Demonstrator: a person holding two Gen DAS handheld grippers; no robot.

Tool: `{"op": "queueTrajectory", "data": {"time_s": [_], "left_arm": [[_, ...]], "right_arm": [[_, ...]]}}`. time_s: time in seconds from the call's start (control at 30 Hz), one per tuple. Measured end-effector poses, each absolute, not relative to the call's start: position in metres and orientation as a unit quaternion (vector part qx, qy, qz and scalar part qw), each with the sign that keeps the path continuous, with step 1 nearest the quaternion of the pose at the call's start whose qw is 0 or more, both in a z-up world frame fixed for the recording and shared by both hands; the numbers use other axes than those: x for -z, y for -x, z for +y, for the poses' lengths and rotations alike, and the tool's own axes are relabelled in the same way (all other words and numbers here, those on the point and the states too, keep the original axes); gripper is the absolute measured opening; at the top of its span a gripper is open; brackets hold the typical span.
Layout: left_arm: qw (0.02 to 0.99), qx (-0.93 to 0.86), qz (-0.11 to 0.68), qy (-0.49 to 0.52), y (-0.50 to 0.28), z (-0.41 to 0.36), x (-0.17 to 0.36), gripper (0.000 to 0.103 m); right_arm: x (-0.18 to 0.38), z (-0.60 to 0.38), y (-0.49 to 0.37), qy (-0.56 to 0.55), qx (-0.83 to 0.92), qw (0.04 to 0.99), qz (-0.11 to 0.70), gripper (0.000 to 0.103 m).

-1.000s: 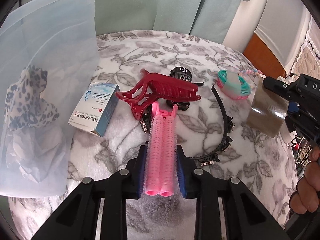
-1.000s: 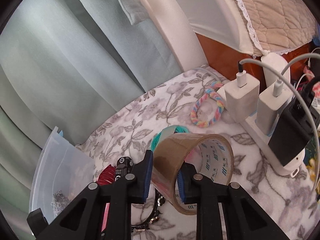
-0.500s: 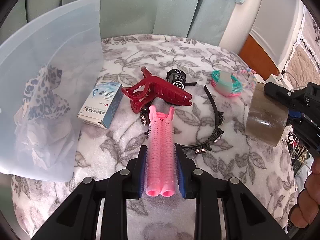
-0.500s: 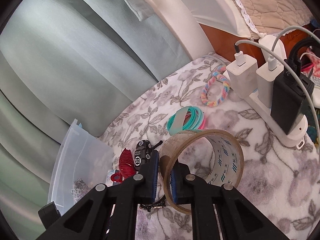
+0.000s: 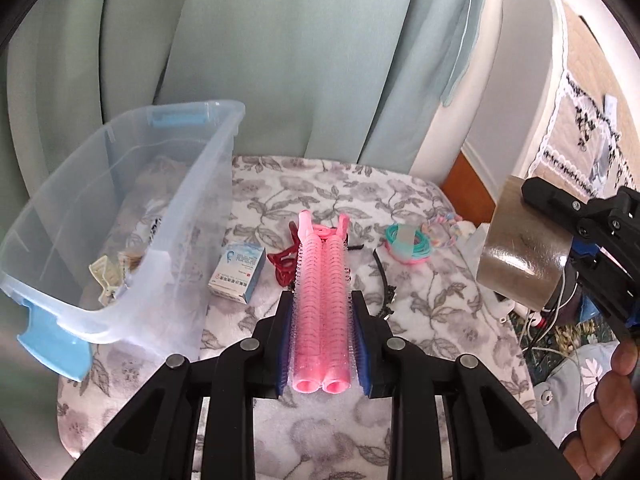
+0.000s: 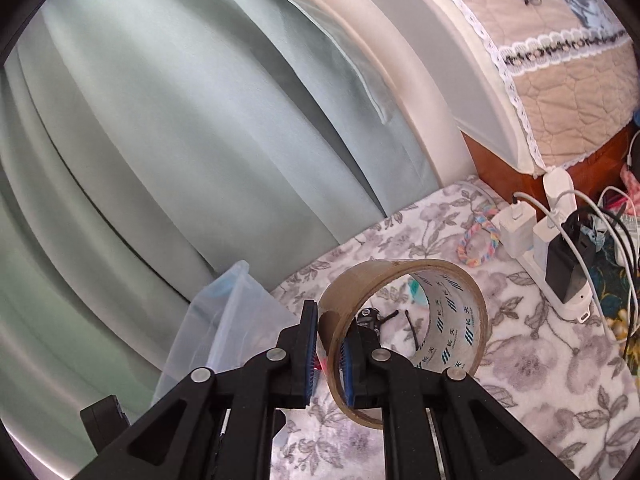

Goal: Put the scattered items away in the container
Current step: 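Carry the pink roller and tape roll over the clear box and open both grippers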

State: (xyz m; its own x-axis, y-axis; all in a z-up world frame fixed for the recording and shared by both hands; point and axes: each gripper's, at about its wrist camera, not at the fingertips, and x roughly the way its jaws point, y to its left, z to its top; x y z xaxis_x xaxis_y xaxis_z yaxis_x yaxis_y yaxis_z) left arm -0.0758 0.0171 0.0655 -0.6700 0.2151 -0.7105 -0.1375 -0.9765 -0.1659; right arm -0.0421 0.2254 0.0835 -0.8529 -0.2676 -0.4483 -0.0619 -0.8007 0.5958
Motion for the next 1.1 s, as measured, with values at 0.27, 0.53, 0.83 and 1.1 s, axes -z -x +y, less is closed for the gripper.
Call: {"op": "queueTrajectory", "data": {"time_s": [0.27,0.53,0.83,1.1], "left_arm": [[0.094,-0.952,-0.068,0.284,0.048,-0.010,-0.147,0.028],[0.061,-0.967,-0.129,0.210,0.039,-0.058,-0.206,0.028],[0.016,-0.968,-0.177,0.174,0.022,-0.101,-0.224,0.028],[0.003,-0.963,-0.191,0.190,0.016,-0.126,-0.199,0.028]], "right_arm": [[-0.149,0.201,0.003,-0.192,0.935,0.077,-0.286,0.012],[-0.194,0.177,-0.004,-0.145,0.944,0.099,-0.281,0.012],[-0.228,0.146,-0.001,-0.101,0.942,0.146,-0.285,0.012],[-0.190,0.111,0.015,-0.148,0.936,0.176,-0.268,0.012]]}}
